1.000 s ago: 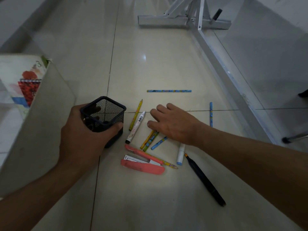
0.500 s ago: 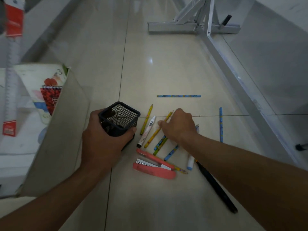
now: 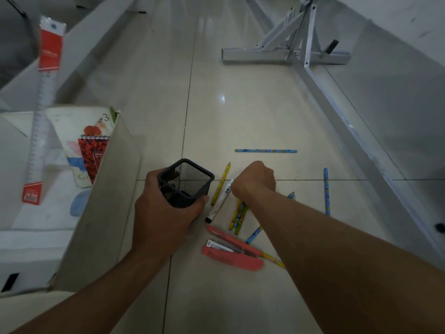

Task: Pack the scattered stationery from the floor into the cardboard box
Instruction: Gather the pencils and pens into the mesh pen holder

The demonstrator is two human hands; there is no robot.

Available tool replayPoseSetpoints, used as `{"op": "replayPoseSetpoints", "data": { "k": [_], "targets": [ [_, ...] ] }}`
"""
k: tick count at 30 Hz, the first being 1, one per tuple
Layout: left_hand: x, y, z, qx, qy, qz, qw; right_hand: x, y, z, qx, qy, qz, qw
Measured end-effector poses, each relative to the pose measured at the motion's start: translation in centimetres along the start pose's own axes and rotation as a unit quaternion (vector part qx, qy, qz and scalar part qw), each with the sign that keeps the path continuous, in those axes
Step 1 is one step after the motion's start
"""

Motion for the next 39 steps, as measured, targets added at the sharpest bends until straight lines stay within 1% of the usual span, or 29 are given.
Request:
{"op": "replayPoseSetpoints", "data": {
  "k": [2,4,7,12,16,22,25,29,31,34,35,36,39],
  "targets": [
    [0.0,0.0,0.0,-0.001,0.003,0.000,1.000,-0.3,-0.5,-0.5,0.026,-0.030,-0.010,0.999],
    [0.1,-0.1,0.1,-0.003,0.005,0.002,1.000,-0.3,-0.8,-1.1,0.064,-0.057,-0.003,0.996],
    [0.2,-0.2,0.2,-0.002,0.007,0.004,1.000,-0.1,-1.2,-2.1,0.116,-0.070,-0.001,0.991],
    [0.4,-0.2,0.2,0.004,0.003,0.002,1.000,0.5,-1.9,-2.4,0.133,-0.108,-0.031,0.985],
    [0.3,-0.2,0.2,0.003,0.001,-0.005,1.000,0.1,-1.6,-1.9,0.105,-0.113,-0.035,0.987],
    [0.2,-0.1,0.3,0.004,-0.009,-0.010,1.000,0.2,-1.8,-1.6,0.084,-0.132,-0.034,0.987],
    [0.2,-0.1,0.3,0.002,-0.011,-0.015,1.000,0.3,-2.1,-1.3,0.071,-0.118,-0.023,0.990],
    [0.1,-0.1,0.2,0.000,-0.016,-0.020,1.000,0.7,-2.3,-1.1,0.076,-0.082,0.015,0.994],
    [0.1,-0.1,0.2,0.001,-0.014,-0.021,1.000,0.7,-2.4,-0.8,0.063,-0.063,0.043,0.995],
    [0.2,0.0,0.1,0.004,-0.015,-0.017,1.000,0.7,-2.4,0.9,-0.011,-0.067,0.116,0.991],
    [0.1,0.0,0.1,0.004,-0.015,-0.016,1.000,0.4,-2.4,1.6,-0.033,-0.072,0.119,0.990],
    [0.1,0.0,0.1,0.004,-0.016,-0.017,1.000,0.0,-2.6,2.0,-0.047,-0.078,0.106,0.990],
    [0.0,-0.1,0.0,-0.002,-0.016,-0.017,1.000,-1.5,-3.4,3.1,-0.053,-0.093,0.027,0.994]
  ]
}}
Point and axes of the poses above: each hand's wrist, its own y-axis away from the middle knuckle, its own x-axis out of the palm, z = x × y, the point moved 9 cm from there along -y, towards the middle knuckle, and after that the axes turned 2 degrees about x, right-handed, at the moved point
